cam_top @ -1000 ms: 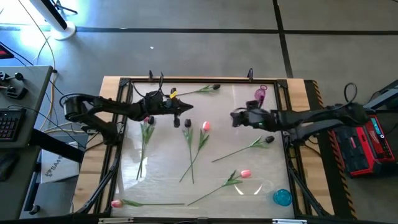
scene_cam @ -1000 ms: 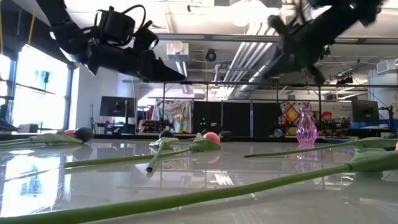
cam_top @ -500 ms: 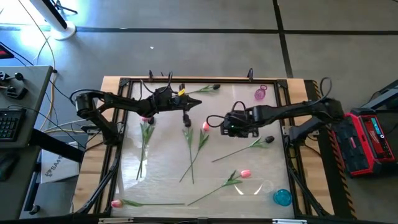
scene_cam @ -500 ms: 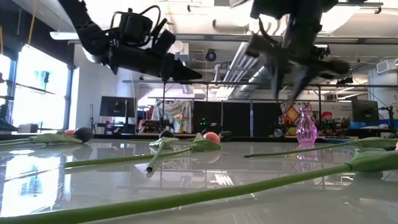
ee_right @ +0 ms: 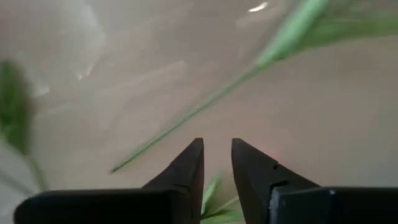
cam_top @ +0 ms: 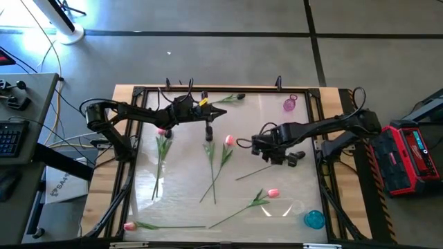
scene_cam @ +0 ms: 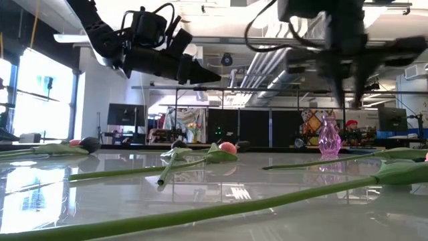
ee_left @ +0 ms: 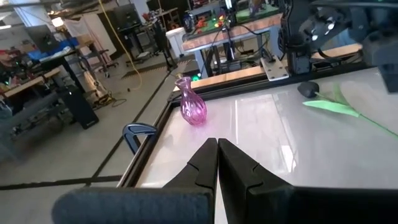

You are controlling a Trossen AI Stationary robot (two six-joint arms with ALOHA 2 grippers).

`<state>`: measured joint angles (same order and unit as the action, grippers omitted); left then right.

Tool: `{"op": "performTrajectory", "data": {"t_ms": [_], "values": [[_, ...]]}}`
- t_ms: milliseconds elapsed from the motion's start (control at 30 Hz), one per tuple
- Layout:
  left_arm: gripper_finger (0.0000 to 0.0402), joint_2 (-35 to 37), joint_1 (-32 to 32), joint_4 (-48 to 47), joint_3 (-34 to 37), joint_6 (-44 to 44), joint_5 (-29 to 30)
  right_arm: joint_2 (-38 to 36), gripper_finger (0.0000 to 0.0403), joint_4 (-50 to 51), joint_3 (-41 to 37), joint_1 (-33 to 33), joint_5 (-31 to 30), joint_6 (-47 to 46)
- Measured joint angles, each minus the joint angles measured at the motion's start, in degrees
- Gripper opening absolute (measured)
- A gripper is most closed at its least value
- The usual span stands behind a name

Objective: Sort flowers into vase by color
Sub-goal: Put the middle right black flower into the purple vase

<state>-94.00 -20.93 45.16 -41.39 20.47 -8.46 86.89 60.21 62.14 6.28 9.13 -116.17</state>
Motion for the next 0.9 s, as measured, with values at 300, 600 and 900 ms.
{"op": "performTrajectory", "data": {"t_ms": [300, 600, 900], "values": [[0.0, 0.0, 0.0, 1.5, 0.0, 0.2, 0.0, 0.0, 0.0067, -2.0, -5.6, 7.9, -1.9, -18.1], [0.0, 0.0, 0.0, 1.4, 0.0, -0.6, 0.0, 0.0, 0.0067, -10.6, -13.1, 7.2, -11.8, -20.0], [0.0, 0.0, 0.0, 0.9, 0.0, -0.7, 0.0, 0.0, 0.0067, -15.1, -17.9, 4.7, -12.1, -19.9]]}}
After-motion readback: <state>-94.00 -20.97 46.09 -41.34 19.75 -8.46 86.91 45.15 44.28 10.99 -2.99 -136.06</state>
